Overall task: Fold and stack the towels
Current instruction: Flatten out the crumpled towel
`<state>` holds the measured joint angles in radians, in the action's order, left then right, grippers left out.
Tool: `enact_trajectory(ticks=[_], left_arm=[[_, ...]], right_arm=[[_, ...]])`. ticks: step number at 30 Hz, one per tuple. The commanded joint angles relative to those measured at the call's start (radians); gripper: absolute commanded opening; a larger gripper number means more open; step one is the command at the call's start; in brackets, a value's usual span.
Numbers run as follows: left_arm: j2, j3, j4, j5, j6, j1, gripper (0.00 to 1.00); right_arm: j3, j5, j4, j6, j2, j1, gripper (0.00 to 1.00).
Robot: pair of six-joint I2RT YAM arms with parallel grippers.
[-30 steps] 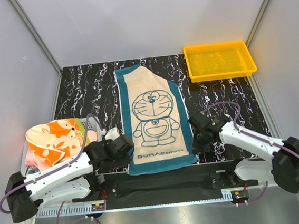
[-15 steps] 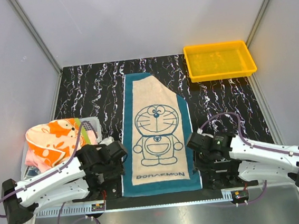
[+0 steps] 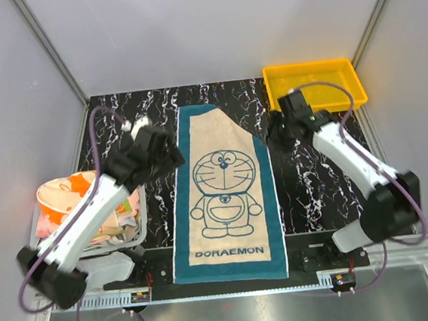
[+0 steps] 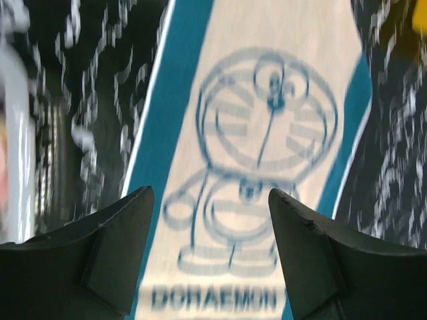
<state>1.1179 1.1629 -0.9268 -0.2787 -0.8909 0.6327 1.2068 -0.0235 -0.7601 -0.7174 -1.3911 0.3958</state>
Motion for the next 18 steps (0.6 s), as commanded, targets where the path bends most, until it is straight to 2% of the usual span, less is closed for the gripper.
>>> enact_trajectory(ticks=[1, 2, 5, 9, 11, 12, 13, 18], left_arm=[[0.208, 0.107, 0.288, -0.051, 0.159, -0.127, 0.75], [0.311, 0.163, 0.327, -0.045, 0.179, -0.146, 0.75], [0.474, 0.265, 0.433, 0.002, 0.262, -0.211, 0.77], [0.811, 0.548, 0.413, 0.050, 0.374, -0.292, 0.80], [0.906, 0.636, 0.407, 0.119, 0.401, -0.320, 0.81], [0.959, 0.731, 0.390, 0.139, 0.426, -0.338, 0.81], [1.030, 0.765, 0.391, 0.150, 0.441, -0.346, 0.82], [1.194, 0.917, 0.390, 0.174, 0.465, -0.405, 0.85]], right_arm=[[0.169, -0.095, 0.182, 0.170, -0.191, -0.099, 0.57], [0.253, -0.098, 0.183, 0.183, -0.301, -0.119, 0.56], [0.379, -0.188, 0.229, 0.187, -0.495, -0.189, 0.52], [0.548, -0.211, 0.260, 0.228, -0.693, -0.209, 0.55], [0.664, -0.225, 0.257, 0.240, -0.806, -0.210, 0.55], [0.698, -0.234, 0.260, 0.240, -0.841, -0.209, 0.55], [0.732, -0.251, 0.260, 0.239, -0.903, -0.209, 0.55], [0.922, -0.299, 0.239, 0.222, -1.046, -0.207, 0.54]])
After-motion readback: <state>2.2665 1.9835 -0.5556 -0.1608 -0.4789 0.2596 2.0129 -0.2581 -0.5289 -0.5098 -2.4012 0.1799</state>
